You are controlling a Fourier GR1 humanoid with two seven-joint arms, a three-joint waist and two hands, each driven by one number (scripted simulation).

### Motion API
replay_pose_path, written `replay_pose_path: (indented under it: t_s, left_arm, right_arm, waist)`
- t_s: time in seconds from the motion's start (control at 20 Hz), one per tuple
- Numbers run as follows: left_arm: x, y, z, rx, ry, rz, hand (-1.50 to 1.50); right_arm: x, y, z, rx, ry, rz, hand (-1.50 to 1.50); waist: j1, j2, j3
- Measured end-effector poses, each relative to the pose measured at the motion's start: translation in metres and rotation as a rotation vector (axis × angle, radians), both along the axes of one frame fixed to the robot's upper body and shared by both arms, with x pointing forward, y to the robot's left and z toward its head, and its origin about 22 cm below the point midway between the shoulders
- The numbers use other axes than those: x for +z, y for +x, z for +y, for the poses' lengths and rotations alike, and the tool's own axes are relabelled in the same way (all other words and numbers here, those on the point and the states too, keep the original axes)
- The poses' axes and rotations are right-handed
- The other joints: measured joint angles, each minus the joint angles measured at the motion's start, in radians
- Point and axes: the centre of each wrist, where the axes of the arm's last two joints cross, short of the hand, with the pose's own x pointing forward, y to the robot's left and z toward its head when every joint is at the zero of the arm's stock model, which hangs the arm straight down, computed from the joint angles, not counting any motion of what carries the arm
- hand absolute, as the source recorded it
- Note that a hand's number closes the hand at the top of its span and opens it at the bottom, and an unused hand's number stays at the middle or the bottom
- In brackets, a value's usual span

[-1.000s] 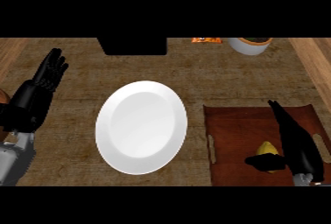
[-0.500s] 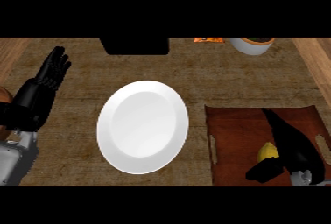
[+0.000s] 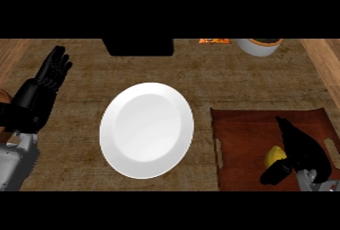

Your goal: Pick the lemon from the tray and place it in the plate

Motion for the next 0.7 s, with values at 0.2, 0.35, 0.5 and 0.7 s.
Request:
replay_pose_path:
  t_s: [0.2, 0.35, 0.5, 0.7]
  left_arm:
    - [-0.001, 0.000, 0.005, -0.001, 0.000, 0.005, 0.00]
    - [0.003, -0.001, 0.004, 0.000, 0.004, 0.006, 0.00]
    - [0.005, 0.000, 0.009, 0.002, 0.003, 0.005, 0.00]
    - [0.000, -0.004, 0.001, -0.006, 0.003, 0.004, 0.00]
  right_arm:
    - [-0.010, 0.000, -0.010, -0.033, -0.009, 0.033, -1.50]
    - [-0.015, 0.000, -0.015, -0.043, -0.008, 0.054, -1.50]
    - [-0.026, -0.002, -0.022, -0.053, -0.007, 0.086, -1.50]
    - [-0.046, 0.002, -0.021, -0.057, 0.002, 0.132, -1.50]
  waist:
    - [-0.001, 0.000, 0.000]
    - [-0.001, -0.001, 0.000]
    - [-0.001, -0.001, 0.000]
    - [0.000, 0.000, 0.001]
